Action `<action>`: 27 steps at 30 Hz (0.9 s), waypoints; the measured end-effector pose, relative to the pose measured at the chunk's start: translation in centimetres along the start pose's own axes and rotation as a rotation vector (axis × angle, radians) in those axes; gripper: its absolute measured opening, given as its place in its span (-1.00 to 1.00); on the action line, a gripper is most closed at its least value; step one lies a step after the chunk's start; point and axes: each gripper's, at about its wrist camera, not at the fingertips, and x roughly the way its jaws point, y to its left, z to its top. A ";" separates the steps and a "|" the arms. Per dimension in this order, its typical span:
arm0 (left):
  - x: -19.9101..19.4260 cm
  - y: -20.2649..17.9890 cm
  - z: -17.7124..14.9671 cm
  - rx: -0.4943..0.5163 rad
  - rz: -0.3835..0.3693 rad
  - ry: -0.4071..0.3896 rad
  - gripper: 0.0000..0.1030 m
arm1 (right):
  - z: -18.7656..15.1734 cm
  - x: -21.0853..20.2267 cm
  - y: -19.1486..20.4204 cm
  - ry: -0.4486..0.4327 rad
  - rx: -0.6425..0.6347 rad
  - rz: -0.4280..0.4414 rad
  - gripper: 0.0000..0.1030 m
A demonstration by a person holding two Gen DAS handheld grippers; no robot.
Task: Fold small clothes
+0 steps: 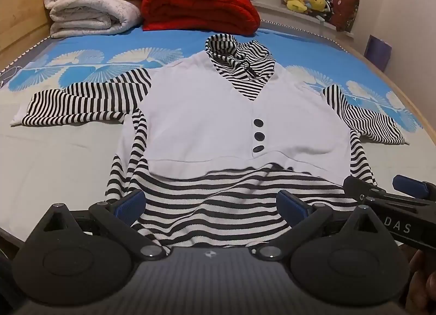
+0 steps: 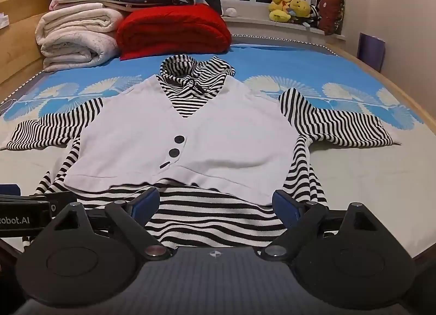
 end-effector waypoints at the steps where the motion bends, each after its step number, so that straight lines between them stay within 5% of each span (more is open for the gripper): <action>1: 0.0 0.0 -0.1 -0.001 0.002 -0.001 0.98 | -0.1 0.0 -0.1 -0.002 0.003 0.003 0.75; 27: 0.1 0.1 0.0 -0.001 -0.001 0.000 0.98 | 0.0 -0.1 -0.1 0.001 -0.005 -0.005 0.75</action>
